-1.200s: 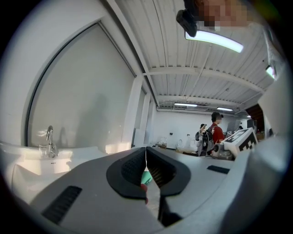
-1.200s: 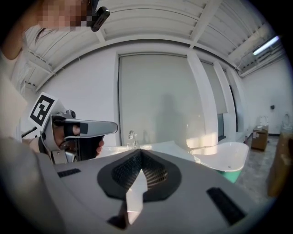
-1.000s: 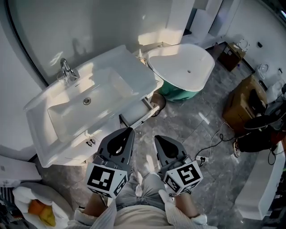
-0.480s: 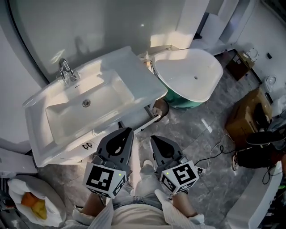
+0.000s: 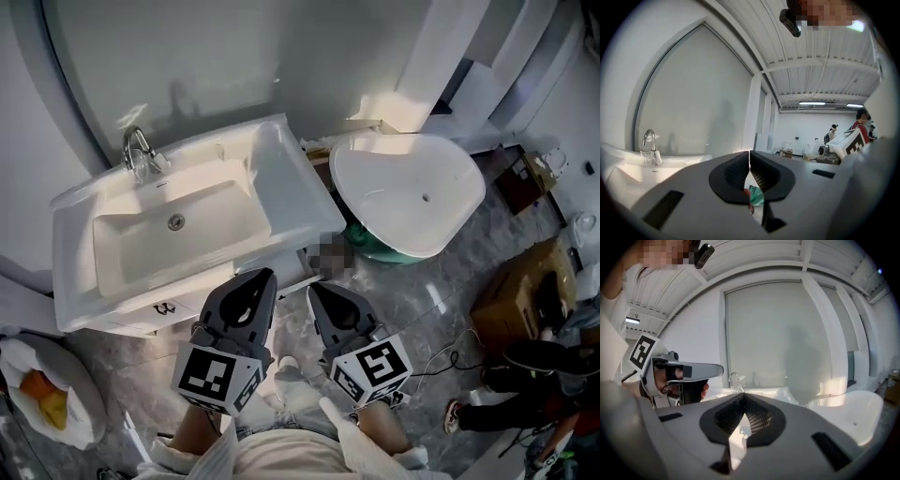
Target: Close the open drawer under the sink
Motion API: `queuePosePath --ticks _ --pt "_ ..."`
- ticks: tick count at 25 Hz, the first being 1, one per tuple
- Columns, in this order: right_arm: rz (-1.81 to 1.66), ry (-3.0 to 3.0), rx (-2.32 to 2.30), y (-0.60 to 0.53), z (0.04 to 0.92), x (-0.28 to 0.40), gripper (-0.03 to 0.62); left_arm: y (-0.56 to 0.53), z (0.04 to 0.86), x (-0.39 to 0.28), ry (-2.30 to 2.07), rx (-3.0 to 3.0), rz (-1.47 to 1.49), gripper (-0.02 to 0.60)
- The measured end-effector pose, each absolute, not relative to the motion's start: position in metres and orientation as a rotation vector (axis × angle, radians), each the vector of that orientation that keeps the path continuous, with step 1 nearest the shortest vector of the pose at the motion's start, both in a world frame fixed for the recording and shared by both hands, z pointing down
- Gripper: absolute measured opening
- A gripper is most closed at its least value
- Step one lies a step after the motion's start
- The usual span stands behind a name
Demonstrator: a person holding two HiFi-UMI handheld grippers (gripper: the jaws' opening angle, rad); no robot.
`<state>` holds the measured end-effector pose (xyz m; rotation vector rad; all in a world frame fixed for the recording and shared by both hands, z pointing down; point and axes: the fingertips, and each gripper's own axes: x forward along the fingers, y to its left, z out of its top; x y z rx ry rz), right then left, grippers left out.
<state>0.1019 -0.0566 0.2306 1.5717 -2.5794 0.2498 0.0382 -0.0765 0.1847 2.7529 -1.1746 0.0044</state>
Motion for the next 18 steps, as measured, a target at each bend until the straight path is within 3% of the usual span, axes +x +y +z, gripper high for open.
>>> queuePosePath --ticks 18 --pt "0.315 -2.603 1.392 -0.088 0.267 0.110 0.009 -0.082 0.227 0.039 -1.308 2.631 0.090 0.017"
